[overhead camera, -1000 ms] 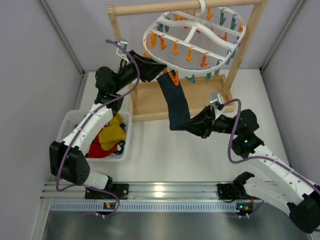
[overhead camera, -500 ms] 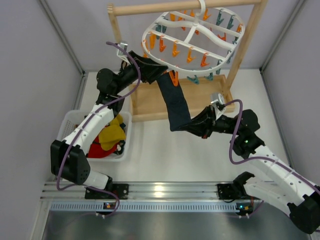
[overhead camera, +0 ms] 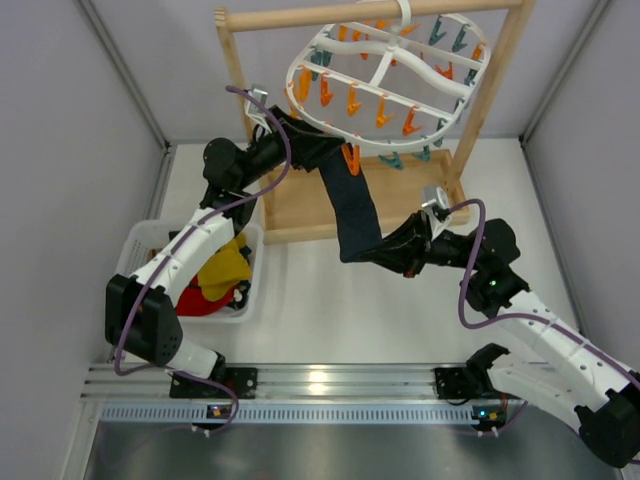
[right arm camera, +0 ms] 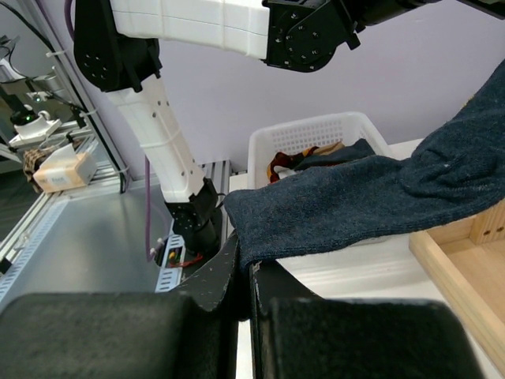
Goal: Remove the socks clipped to the hanger
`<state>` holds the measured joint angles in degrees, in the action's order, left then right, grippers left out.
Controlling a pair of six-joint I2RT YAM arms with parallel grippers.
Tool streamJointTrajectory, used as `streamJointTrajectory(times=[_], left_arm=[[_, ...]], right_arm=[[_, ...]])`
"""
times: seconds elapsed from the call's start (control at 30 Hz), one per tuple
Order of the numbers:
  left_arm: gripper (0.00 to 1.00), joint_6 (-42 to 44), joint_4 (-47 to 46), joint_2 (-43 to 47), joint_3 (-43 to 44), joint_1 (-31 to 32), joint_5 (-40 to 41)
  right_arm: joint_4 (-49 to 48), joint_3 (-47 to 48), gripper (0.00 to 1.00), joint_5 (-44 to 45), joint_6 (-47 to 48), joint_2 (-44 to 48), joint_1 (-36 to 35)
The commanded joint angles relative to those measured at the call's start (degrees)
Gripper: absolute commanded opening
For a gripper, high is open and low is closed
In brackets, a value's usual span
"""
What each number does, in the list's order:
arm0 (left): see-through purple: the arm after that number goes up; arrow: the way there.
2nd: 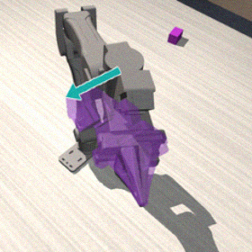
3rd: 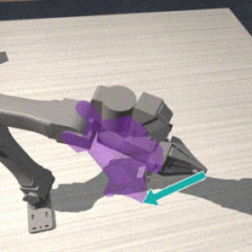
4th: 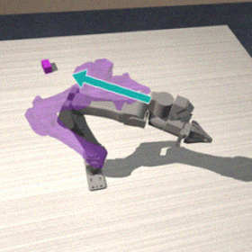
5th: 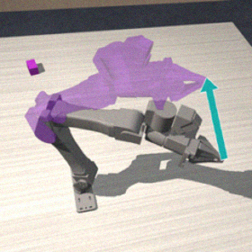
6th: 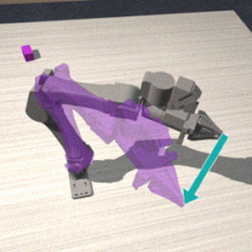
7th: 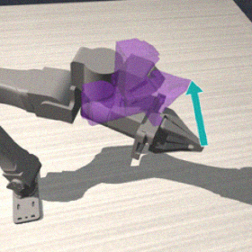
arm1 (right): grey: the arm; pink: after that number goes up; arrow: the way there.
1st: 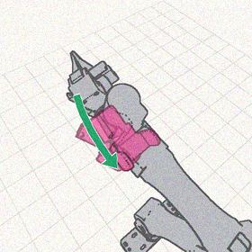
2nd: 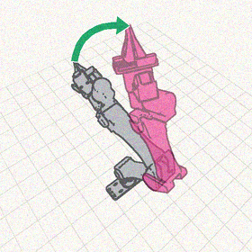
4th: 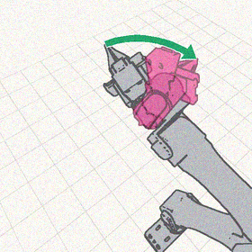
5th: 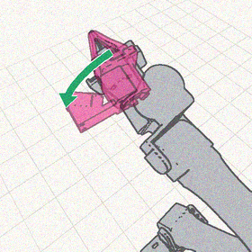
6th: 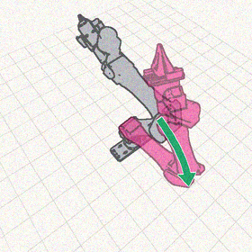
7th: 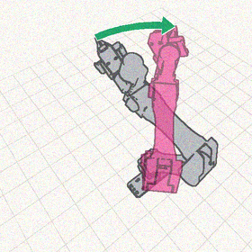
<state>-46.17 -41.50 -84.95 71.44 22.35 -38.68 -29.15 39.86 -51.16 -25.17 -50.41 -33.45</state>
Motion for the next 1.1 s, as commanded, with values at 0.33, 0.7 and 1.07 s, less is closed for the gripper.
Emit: streamJointTrajectory(times=[0.33,0.7,1.07], left_arm=[[0.41,0.8,-4.6,0.4,-0.5,0.0,0.0],[0.24,1.2,-4.5,1.0,-1.0,0.0,1.9],[0.00,0.1,-4.5,0.5,0.9,0.1,1.8]], right_arm=[[-2.1,2.2,0.00,-1.3,-0.1,1.3,0.8],[0.6,-2.4,0.00,0.7,2.1,4.6,0.8],[2.6,-2.6,0.00,1.1,3.6,4.7,0.8]])
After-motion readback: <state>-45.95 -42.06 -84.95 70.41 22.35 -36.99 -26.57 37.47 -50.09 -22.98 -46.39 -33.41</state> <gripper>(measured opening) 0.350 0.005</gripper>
